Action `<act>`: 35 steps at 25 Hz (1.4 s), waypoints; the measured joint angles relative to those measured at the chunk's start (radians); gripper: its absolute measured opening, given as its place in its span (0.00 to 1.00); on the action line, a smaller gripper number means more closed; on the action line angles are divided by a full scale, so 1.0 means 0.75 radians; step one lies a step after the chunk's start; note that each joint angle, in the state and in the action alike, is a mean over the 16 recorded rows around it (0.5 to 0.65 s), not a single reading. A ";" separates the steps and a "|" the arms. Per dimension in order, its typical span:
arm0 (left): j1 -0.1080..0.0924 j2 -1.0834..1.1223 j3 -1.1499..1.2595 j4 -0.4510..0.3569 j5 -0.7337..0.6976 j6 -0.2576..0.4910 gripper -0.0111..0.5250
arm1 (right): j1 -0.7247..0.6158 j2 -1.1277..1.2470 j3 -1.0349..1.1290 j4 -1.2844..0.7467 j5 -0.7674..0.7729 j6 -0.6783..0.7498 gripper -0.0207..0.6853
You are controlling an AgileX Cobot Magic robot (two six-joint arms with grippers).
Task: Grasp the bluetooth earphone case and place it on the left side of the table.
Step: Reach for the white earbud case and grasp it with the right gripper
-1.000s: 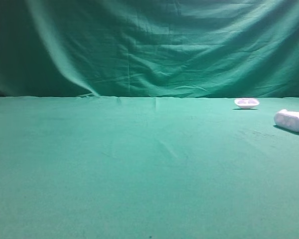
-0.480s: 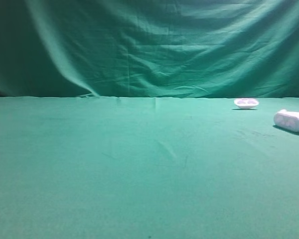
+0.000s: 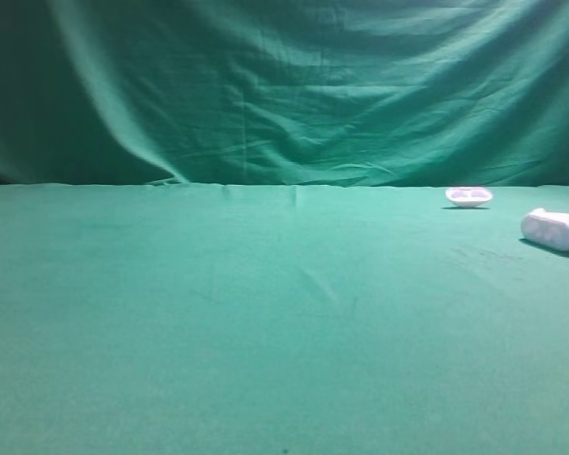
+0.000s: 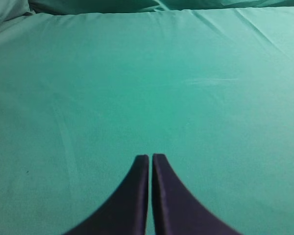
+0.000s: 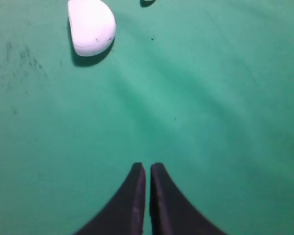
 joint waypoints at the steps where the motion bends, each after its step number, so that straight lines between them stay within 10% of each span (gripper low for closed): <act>1: 0.000 0.000 0.000 0.000 0.000 0.000 0.02 | 0.013 0.053 -0.032 0.002 -0.002 -0.003 0.06; 19: 0.000 0.000 0.000 0.000 0.000 0.000 0.02 | 0.124 0.707 -0.396 -0.026 -0.117 0.071 0.92; 26: 0.000 0.000 0.000 0.000 0.000 0.000 0.02 | 0.125 0.823 -0.459 -0.043 -0.128 0.114 0.91; 35: 0.000 0.000 0.000 0.000 0.000 0.000 0.02 | 0.127 0.872 -0.493 -0.072 -0.142 0.140 0.67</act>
